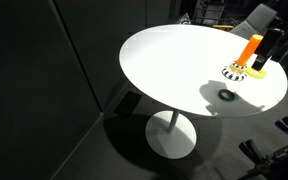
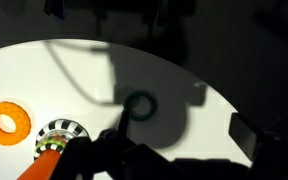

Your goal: Place the dark green ring on the stack

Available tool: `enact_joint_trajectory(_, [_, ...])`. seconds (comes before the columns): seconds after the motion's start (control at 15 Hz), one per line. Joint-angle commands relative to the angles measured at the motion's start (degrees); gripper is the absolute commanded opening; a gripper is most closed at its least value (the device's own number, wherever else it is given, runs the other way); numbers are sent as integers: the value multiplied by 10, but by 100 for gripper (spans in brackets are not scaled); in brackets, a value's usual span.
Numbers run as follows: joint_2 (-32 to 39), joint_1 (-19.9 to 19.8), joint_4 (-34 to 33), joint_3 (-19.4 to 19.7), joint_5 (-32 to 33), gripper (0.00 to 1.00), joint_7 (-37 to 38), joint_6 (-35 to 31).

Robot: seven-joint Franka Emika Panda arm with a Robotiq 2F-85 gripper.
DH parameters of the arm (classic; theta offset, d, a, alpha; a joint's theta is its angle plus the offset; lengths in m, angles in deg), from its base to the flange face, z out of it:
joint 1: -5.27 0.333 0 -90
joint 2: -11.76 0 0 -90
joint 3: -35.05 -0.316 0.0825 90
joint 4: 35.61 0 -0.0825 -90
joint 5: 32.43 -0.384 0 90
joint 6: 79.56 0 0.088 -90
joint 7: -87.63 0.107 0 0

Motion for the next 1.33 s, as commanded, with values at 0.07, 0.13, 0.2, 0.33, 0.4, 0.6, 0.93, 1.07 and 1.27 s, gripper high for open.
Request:
enact_joint_trajectory(0.07, [41, -4, 3, 4, 29, 100, 8, -54])
enact_joint_trajectory(0.13, [50, -4, 4, 5, 36, 100, 7, -70])
enact_joint_trajectory(0.2, [61, -5, 6, 7, 45, 100, 7, -87])
enact_joint_trajectory(0.33, [81, -5, 11, 9, 64, 100, 7, -120])
enact_joint_trajectory(0.4, [93, -5, 12, 11, 70, 100, 8, -135])
enact_joint_trajectory(0.6, [128, -4, 16, 17, 90, 100, 13, -179])
enact_joint_trajectory(0.93, [183, -2, 7, 35, 112, 100, 19, -234])
enact_joint_trajectory(1.07, [202, -1, 6, 44, 111, 100, 24, -258])
enact_joint_trajectory(1.27, [226, 3, 2, 57, 107, 100, 30, -282])
